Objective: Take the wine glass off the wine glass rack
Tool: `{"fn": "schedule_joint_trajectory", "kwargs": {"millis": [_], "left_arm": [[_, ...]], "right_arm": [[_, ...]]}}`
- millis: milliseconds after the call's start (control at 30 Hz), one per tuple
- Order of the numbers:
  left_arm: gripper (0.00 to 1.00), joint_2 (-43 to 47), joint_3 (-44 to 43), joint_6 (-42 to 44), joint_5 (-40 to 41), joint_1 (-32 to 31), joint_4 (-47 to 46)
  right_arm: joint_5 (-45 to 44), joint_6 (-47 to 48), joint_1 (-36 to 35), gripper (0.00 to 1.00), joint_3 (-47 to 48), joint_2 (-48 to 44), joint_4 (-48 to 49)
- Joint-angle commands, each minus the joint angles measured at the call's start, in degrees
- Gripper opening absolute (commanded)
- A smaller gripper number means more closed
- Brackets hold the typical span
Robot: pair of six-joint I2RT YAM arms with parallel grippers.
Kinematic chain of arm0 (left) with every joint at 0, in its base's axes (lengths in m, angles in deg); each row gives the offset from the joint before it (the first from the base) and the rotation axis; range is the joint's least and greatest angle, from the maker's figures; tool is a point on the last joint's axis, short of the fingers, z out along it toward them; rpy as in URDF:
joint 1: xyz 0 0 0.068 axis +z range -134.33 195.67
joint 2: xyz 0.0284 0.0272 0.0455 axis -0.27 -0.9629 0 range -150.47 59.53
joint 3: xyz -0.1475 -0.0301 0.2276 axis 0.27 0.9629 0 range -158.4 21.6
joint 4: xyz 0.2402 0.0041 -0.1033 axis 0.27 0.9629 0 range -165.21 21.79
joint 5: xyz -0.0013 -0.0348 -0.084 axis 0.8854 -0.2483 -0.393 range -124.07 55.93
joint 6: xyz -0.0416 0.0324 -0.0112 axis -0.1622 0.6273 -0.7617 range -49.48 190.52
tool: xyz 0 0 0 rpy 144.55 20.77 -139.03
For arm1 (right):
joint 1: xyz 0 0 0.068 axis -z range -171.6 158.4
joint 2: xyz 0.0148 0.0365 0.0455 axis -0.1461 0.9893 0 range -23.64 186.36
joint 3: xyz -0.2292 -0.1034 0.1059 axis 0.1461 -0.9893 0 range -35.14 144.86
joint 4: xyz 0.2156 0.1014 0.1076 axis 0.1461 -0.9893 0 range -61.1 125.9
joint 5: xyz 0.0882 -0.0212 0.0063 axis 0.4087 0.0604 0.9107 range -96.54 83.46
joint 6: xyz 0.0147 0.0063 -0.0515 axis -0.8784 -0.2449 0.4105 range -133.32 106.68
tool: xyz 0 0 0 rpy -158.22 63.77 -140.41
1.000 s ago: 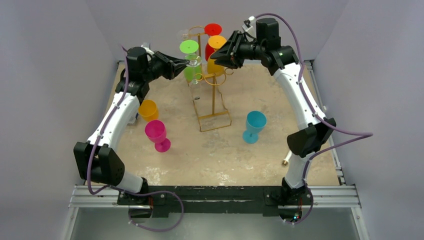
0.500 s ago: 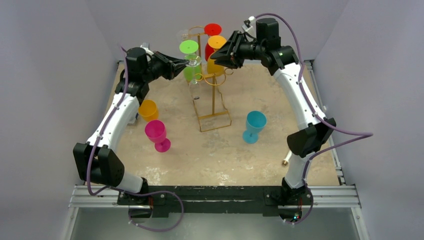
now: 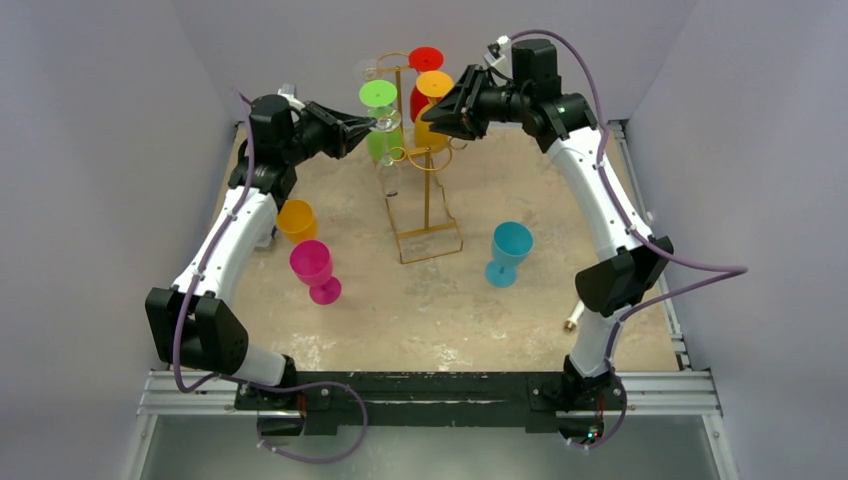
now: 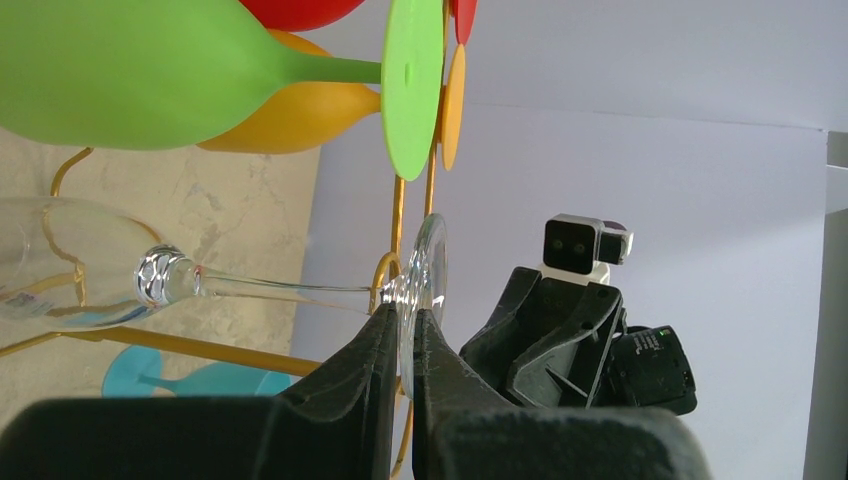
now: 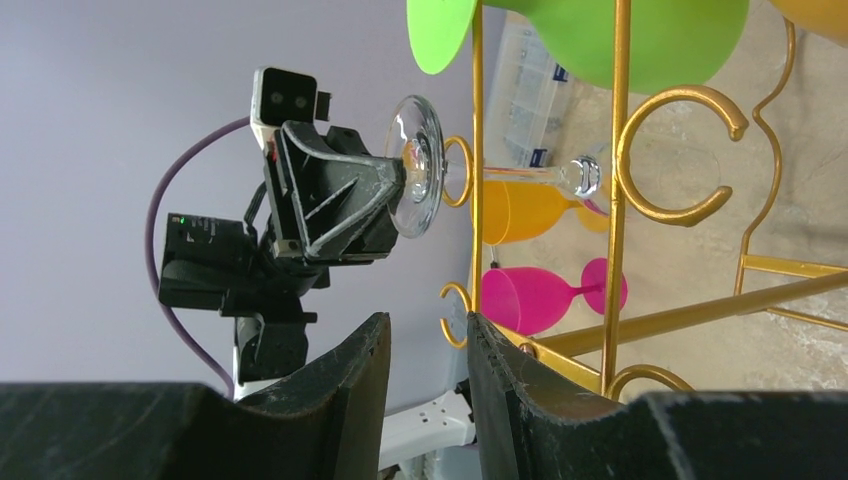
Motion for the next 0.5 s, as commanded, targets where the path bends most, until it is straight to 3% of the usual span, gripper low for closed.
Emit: {"fn": "schedule_joint_trajectory", "kwargs": {"millis": [0, 467], "left_arm": [[0.00, 3.1, 0.0, -0.4, 1.8, 0.9, -5.6], [0.00, 4.0, 0.1, 0.2, 2.3, 1.0, -5.7]], "right_arm": [[0.8, 0.9, -0.1, 0.33, -1.3, -4.0, 1.7], [0.6, 0.9, -0.1, 0.33, -2.8, -4.9, 2.2]]}}
